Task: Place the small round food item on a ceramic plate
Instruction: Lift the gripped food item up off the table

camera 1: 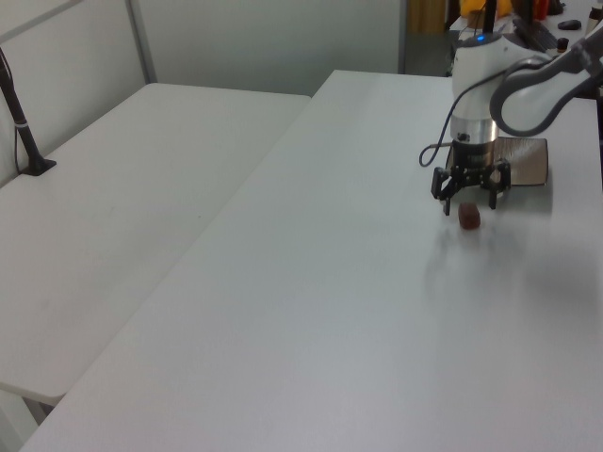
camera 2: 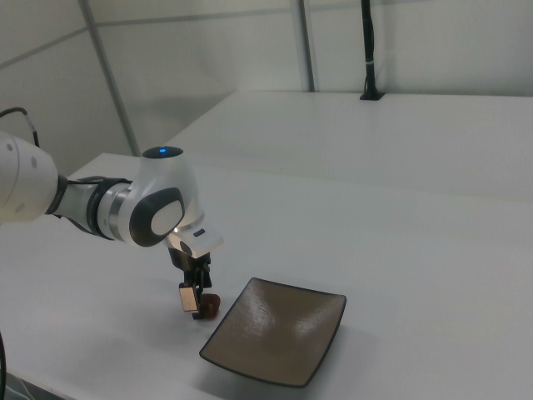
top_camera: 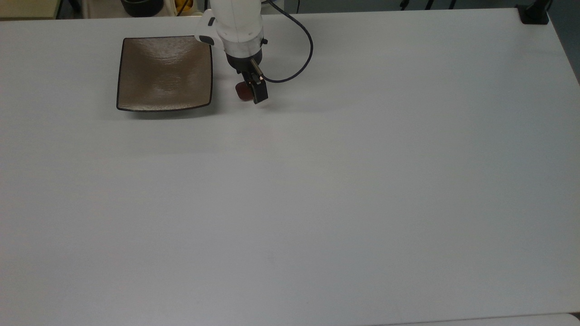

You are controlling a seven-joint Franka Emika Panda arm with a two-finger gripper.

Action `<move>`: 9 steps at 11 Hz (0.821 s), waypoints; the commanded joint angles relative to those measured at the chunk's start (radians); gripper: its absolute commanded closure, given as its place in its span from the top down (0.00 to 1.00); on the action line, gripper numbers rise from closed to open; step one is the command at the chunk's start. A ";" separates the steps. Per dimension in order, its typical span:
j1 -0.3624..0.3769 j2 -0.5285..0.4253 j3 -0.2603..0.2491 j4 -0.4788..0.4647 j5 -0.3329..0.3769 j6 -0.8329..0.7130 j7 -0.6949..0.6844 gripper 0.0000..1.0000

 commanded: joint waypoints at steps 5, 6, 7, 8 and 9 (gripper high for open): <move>0.008 0.028 0.010 -0.019 -0.007 0.095 -0.056 0.18; 0.008 0.021 0.010 -0.017 -0.007 0.091 -0.067 0.18; 0.008 0.009 0.010 -0.012 -0.007 0.088 -0.079 0.18; 0.007 -0.004 0.010 -0.005 -0.007 0.065 -0.106 0.18; 0.005 -0.020 0.010 0.015 -0.007 0.014 -0.157 0.18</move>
